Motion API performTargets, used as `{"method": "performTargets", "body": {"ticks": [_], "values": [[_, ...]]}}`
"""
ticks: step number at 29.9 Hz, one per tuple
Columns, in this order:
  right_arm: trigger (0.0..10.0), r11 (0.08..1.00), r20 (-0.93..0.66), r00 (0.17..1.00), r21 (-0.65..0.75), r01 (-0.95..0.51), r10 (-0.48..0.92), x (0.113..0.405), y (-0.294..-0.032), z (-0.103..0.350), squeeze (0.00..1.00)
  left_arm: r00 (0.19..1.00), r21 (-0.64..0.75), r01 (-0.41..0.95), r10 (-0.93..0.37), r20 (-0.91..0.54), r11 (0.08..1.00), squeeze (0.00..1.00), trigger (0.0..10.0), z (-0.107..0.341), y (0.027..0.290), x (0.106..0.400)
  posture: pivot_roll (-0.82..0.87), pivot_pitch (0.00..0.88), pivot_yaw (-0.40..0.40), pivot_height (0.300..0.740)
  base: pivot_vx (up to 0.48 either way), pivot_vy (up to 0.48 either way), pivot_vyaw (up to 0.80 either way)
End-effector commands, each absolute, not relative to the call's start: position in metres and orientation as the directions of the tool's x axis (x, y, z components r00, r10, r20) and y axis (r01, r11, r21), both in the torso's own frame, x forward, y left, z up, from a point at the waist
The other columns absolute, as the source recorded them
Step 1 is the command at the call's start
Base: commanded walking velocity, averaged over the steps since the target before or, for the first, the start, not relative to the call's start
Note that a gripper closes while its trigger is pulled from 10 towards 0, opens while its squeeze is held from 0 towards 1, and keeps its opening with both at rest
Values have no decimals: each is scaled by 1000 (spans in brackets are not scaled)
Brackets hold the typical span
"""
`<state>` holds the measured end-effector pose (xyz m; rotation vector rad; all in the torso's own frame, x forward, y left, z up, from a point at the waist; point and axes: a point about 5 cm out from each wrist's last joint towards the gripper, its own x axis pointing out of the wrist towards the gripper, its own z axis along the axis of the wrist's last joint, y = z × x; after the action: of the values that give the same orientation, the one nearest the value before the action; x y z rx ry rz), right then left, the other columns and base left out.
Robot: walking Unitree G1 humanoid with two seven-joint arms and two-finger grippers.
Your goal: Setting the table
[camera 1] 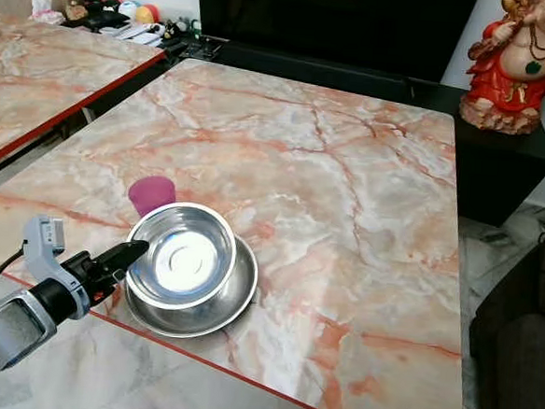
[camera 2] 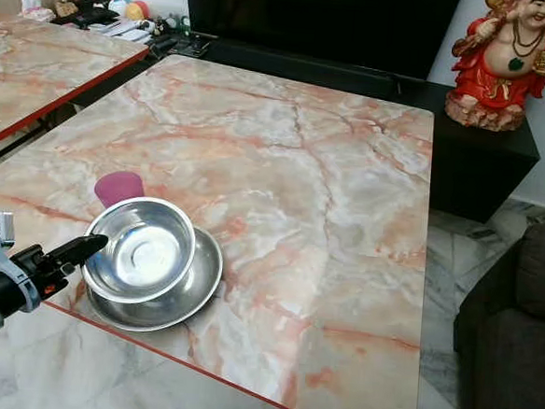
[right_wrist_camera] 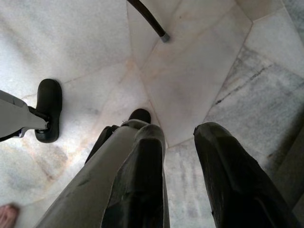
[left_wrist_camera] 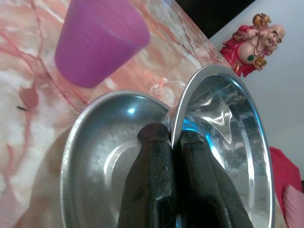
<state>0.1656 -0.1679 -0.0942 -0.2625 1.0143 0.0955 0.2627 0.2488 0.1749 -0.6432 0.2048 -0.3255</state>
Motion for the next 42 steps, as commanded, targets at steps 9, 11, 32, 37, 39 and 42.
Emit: {"method": "performTargets", "body": {"ticks": [9, 11, 32, 37, 39, 42], "values": [[10000, 967, -859, 510, -165, -195, -44, 160, -167, -96, 0, 939, -645, 183, -327, -109, 741, 0, 10000, 173, 242, 270, 63, 150, 26, 740, 0, 0, 0], [10000, 967, -860, 509, -165, -194, -44, 160, -167, -97, 0, 939, -647, 181, -326, -111, 741, 0, 10000, 173, 242, 270, 67, 150, 26, 740, 0, 0, 0], [10000, 965, -860, 508, -165, -202, -41, 160, -167, -97, 0, 941, -619, 79, -263, -212, 782, 0, 10000, 162, 246, 276, 64, 152, 26, 740, 0, 0, 0], [10000, 966, -860, 509, -165, -202, -40, 160, -167, -97, 0, 932, -614, 73, -272, -238, 786, 0, 10000, 157, 244, 279, 64, 153, 26, 740, 0, 0, 0], [10000, 966, -860, 509, -164, -201, -40, 160, -167, -97, 0, 924, -606, 86, -291, -248, 790, 0, 10000, 156, 241, 279, 62, 154, 27, 740, 0, 0, 0], [10000, 966, -860, 508, -164, -200, -41, 160, -167, -97, 0, 920, -604, 93, -301, -252, 792, 0, 10000, 156, 239, 279, 61, 154, 27, 740, 0, 0, 0]]}}
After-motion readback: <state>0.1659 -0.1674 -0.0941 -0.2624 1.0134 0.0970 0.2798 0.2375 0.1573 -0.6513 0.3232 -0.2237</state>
